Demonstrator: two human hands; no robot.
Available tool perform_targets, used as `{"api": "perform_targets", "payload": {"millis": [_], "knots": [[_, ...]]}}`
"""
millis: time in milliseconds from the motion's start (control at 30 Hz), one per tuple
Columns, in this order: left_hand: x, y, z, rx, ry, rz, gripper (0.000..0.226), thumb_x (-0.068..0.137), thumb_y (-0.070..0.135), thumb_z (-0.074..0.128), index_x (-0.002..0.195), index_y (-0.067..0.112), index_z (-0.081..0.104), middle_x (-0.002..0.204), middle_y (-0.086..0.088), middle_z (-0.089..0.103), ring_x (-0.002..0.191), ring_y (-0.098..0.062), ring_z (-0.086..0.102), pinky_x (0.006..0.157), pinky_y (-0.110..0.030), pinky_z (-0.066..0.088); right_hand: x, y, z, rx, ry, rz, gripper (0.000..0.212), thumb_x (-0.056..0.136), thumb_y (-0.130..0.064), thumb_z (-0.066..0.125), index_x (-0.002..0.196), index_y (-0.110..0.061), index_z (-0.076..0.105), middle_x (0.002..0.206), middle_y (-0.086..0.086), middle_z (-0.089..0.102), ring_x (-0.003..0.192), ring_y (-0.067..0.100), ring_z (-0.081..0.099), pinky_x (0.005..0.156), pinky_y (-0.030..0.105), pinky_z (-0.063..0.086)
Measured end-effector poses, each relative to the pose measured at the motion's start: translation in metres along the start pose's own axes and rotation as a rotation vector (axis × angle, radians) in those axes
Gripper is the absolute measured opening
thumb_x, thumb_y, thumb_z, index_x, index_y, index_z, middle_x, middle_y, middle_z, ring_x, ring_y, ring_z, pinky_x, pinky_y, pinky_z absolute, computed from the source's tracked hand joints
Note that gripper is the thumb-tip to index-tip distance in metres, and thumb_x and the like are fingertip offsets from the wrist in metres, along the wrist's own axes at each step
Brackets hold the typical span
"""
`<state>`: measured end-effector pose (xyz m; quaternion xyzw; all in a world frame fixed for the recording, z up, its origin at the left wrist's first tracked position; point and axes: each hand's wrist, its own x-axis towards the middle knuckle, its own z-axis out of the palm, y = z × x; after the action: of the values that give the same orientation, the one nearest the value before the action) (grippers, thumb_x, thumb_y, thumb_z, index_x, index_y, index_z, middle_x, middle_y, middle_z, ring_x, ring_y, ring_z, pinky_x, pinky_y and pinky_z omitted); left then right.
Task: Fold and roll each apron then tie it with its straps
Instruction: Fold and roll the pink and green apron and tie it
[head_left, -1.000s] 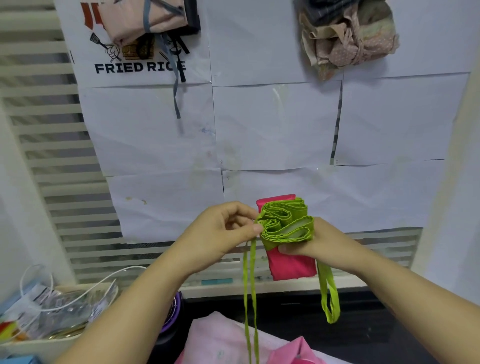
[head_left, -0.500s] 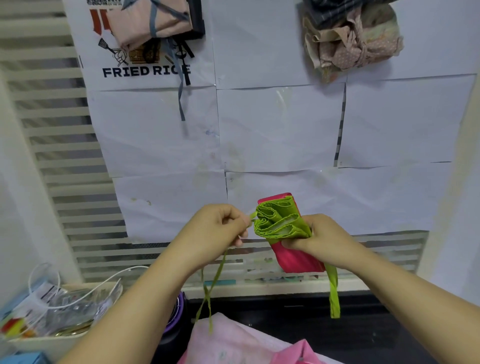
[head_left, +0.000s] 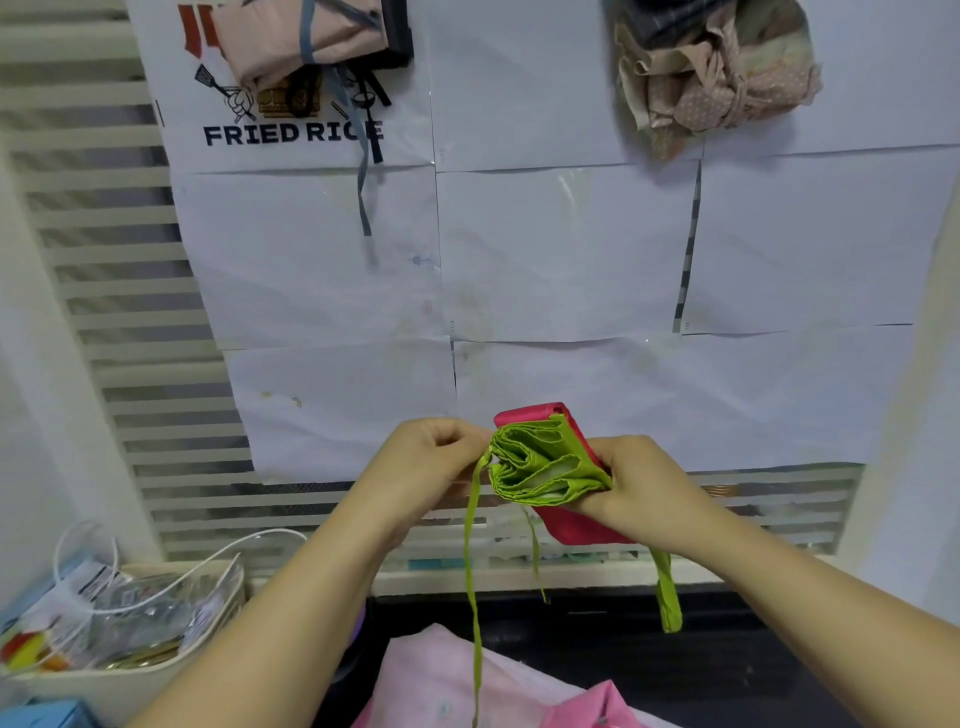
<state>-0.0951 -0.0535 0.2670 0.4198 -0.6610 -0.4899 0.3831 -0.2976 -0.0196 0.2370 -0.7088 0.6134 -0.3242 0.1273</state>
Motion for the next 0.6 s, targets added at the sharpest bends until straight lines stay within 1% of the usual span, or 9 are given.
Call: {"api": "perform_targets", "payload": {"millis": [100,167,233,333,400,467,533,567,600], "knots": [[0.003,-0.002,0.001,0.01,0.007,0.095,0.014,0.091,0.016,0.061,0.081,0.016,0.071,0.078,0.0,0.073,0.073,-0.014,0.066,0.073,-0.024,0.055,-0.001,0.001,-0.001,0.024,-0.019,-0.01,0.019,0.082,-0.04,0.068,0.079,-0.021,0.07,0.072,-0.004,0.069,0.071,0.01,0.064,0.068,0.032,0.054],[0.003,-0.003,0.002,0.013,0.004,0.159,0.012,0.09,0.013,0.062,0.085,0.019,0.071,0.076,0.003,0.073,0.072,-0.011,0.065,0.073,-0.022,0.054,-0.001,0.001,-0.003,0.031,-0.037,-0.021,0.023,0.082,-0.041,0.068,0.084,-0.019,0.071,0.075,-0.002,0.07,0.074,0.011,0.065,0.07,0.031,0.053],[0.002,-0.001,0.004,-0.03,-0.029,0.2,0.017,0.089,0.006,0.062,0.086,0.02,0.07,0.076,0.006,0.073,0.072,-0.007,0.066,0.069,-0.018,0.054,-0.002,-0.001,-0.004,0.043,-0.067,-0.052,0.024,0.081,-0.042,0.069,0.086,-0.018,0.072,0.077,-0.002,0.071,0.073,0.006,0.063,0.067,0.024,0.051],[-0.001,0.002,0.006,-0.02,-0.109,0.273,0.029,0.089,0.0,0.059,0.09,0.028,0.068,0.078,0.016,0.072,0.075,0.0,0.066,0.07,-0.011,0.05,-0.004,-0.005,-0.006,0.066,-0.103,-0.083,0.014,0.082,-0.033,0.072,0.076,-0.021,0.069,0.069,-0.005,0.068,0.062,-0.002,0.054,0.06,0.017,0.045],[0.0,0.003,0.005,0.124,-0.147,0.335,0.036,0.09,0.003,0.06,0.096,0.039,0.066,0.082,0.016,0.072,0.077,-0.005,0.063,0.072,-0.015,0.052,-0.004,-0.007,-0.006,0.075,-0.147,-0.086,0.022,0.082,-0.027,0.072,0.064,-0.026,0.061,0.059,-0.011,0.061,0.055,-0.003,0.049,0.053,0.013,0.039],[0.001,0.01,0.0,0.338,-0.186,0.394,0.039,0.091,0.009,0.061,0.1,0.046,0.064,0.088,0.014,0.071,0.074,-0.009,0.061,0.074,-0.022,0.054,-0.004,-0.007,-0.006,0.061,-0.196,-0.087,0.025,0.082,-0.026,0.073,0.063,-0.03,0.058,0.06,-0.013,0.06,0.057,-0.005,0.051,0.055,0.01,0.038],[0.004,0.023,-0.005,0.527,-0.245,0.418,0.034,0.093,0.013,0.059,0.104,0.044,0.066,0.092,0.011,0.072,0.08,-0.01,0.066,0.079,-0.023,0.052,-0.002,-0.007,-0.005,0.012,-0.246,-0.093,0.014,0.081,-0.027,0.073,0.071,-0.026,0.064,0.071,-0.007,0.066,0.066,-0.002,0.057,0.06,0.014,0.044],[0.005,0.031,-0.006,0.598,-0.28,0.403,0.029,0.094,0.014,0.058,0.106,0.039,0.068,0.092,0.011,0.072,0.084,-0.008,0.067,0.08,-0.021,0.051,-0.001,-0.007,-0.004,-0.021,-0.267,-0.099,0.011,0.08,-0.028,0.073,0.075,-0.022,0.066,0.076,-0.004,0.068,0.069,0.001,0.059,0.064,0.019,0.047],[0.006,0.037,-0.006,0.665,-0.315,0.381,0.026,0.094,0.016,0.057,0.108,0.033,0.07,0.09,0.011,0.072,0.083,-0.002,0.066,0.078,-0.017,0.05,-0.001,-0.009,-0.003,-0.052,-0.284,-0.103,0.011,0.08,-0.029,0.073,0.077,-0.021,0.066,0.079,-0.002,0.068,0.072,0.003,0.06,0.068,0.024,0.048]]}}
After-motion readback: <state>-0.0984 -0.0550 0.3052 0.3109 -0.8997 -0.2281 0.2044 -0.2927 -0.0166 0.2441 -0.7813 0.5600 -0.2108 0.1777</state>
